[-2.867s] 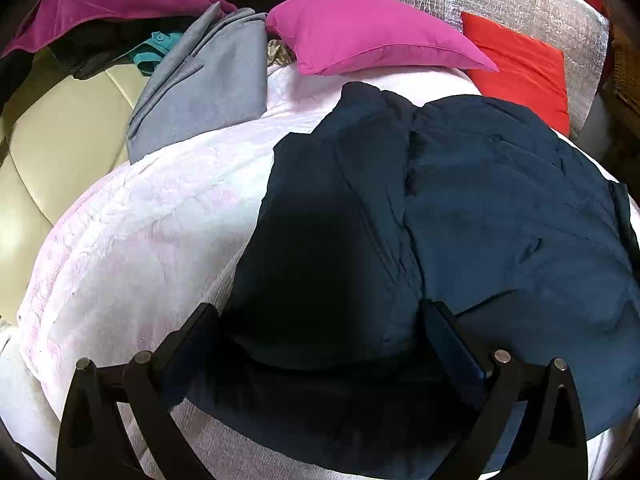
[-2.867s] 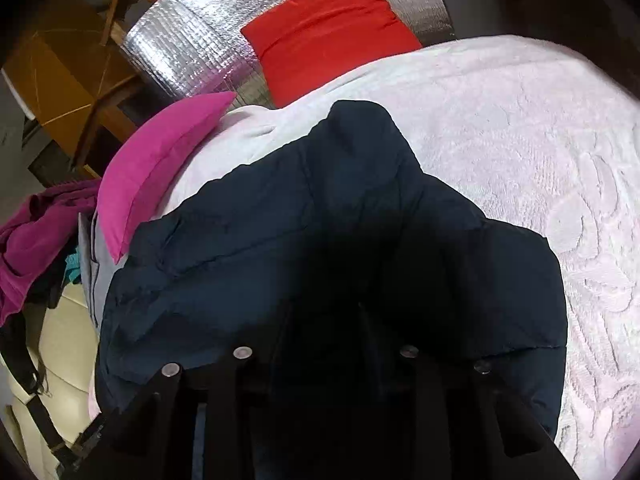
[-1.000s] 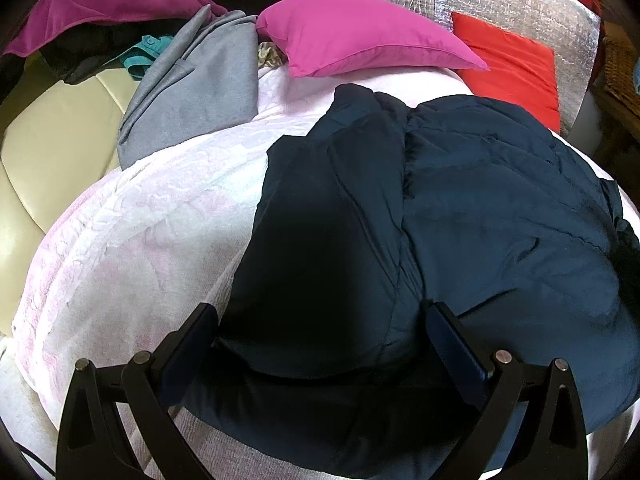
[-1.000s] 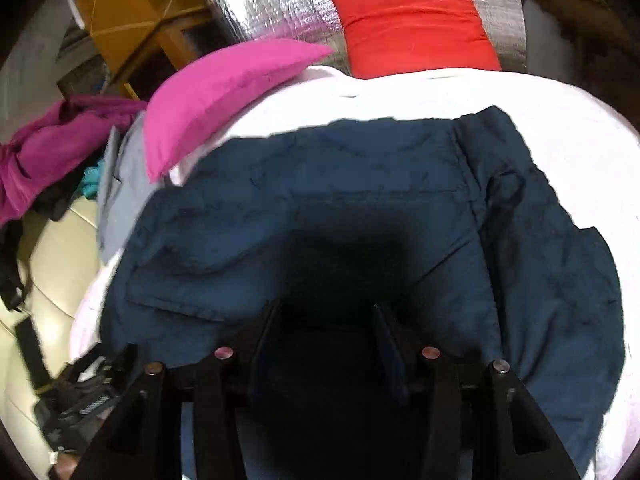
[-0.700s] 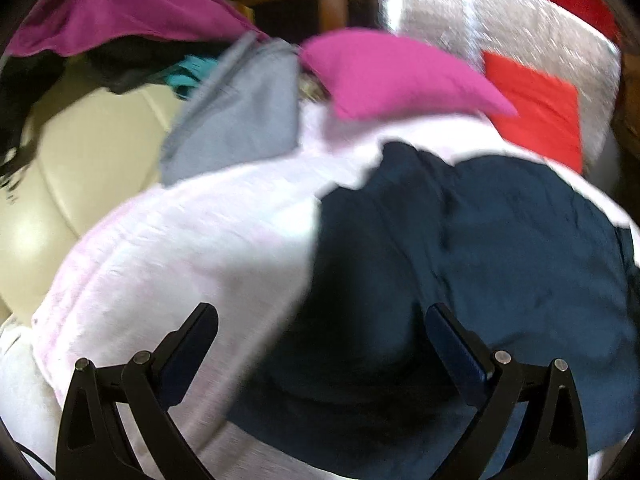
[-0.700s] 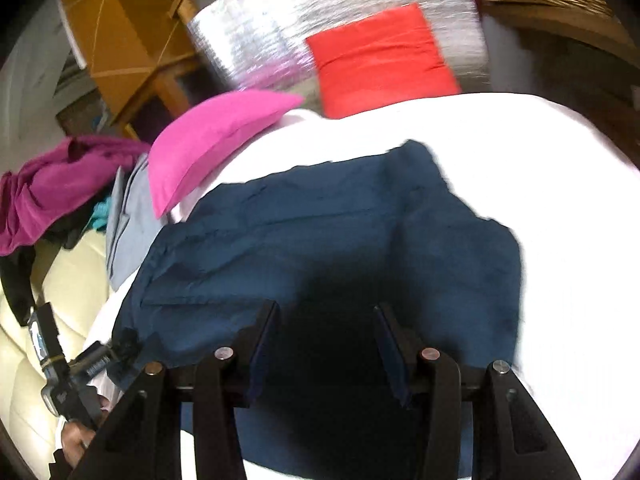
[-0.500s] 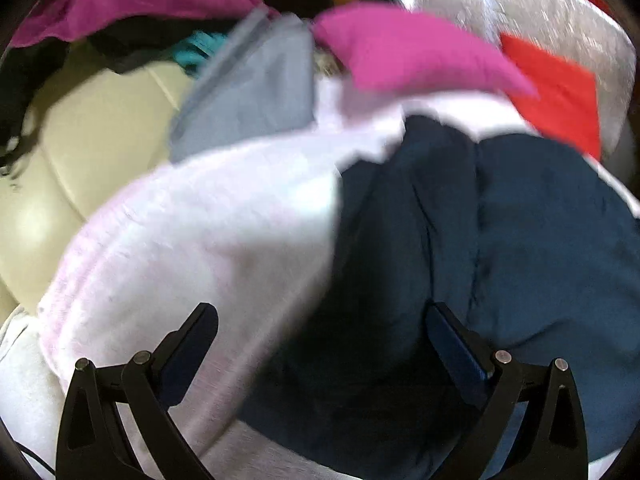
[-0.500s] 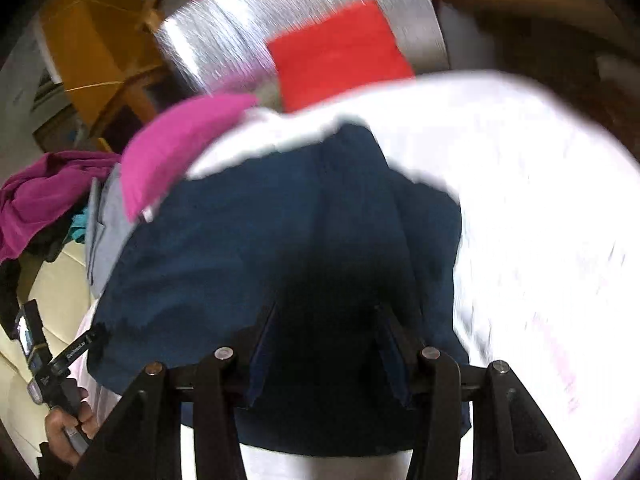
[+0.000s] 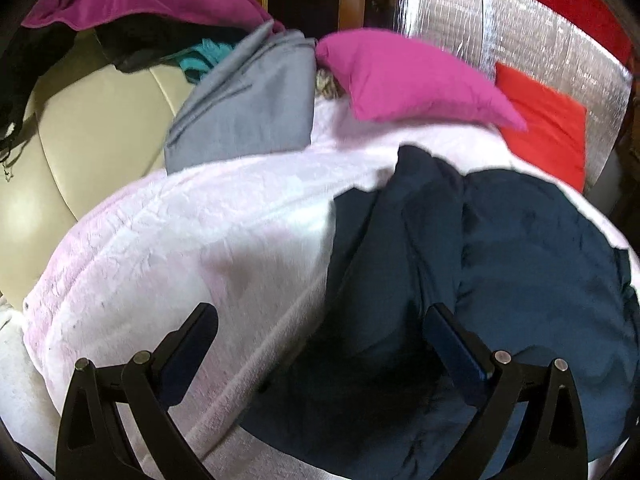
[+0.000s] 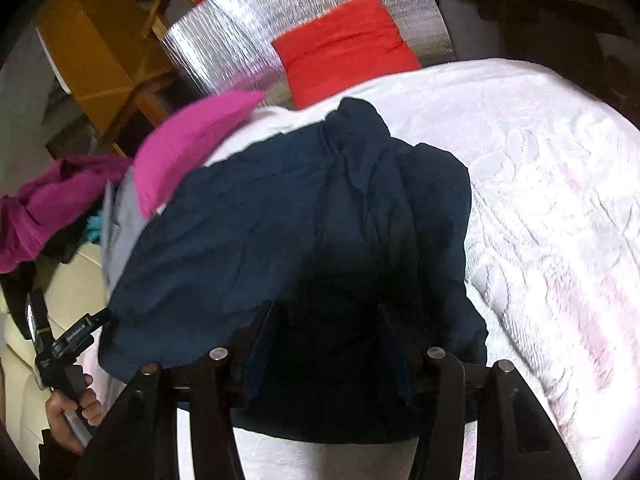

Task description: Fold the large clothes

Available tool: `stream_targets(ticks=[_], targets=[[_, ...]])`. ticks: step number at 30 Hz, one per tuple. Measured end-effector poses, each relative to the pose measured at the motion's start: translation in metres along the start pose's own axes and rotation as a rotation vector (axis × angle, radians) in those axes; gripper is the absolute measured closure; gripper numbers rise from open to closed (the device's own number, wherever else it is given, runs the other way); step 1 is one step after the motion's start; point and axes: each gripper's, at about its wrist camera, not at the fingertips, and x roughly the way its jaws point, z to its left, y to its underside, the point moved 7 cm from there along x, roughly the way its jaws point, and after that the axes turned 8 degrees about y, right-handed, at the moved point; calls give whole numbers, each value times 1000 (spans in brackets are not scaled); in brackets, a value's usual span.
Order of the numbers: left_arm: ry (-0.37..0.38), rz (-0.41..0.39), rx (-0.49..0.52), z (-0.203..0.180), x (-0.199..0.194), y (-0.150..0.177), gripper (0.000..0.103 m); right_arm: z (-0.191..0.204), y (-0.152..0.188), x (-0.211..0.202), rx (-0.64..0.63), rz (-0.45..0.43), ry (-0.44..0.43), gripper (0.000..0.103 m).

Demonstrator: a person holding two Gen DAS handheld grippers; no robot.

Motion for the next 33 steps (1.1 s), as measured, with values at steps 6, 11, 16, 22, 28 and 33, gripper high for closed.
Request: stream_targets(ticks=[6, 11, 16, 22, 28, 33], targets=[[45, -17, -25, -7, -2, -22, 0, -4, 1, 8, 7, -36, -63, 47], [2, 76, 3, -29, 39, -61, 0, 1, 7, 8, -64, -69, -48, 47], [-6, 121, 28, -59, 76, -91, 0, -3, 11, 6, -39, -100, -83, 46], [-122, 279, 130, -81, 137, -86, 0, -9, 11, 5, -5, -102, -135, 46], [-118, 302, 92, -77, 138, -82, 0, -11, 9, 7, 6, -105, -160, 47], [-9, 202, 83, -113, 100, -107, 0, -12, 11, 6, 18, -112, -176, 47]])
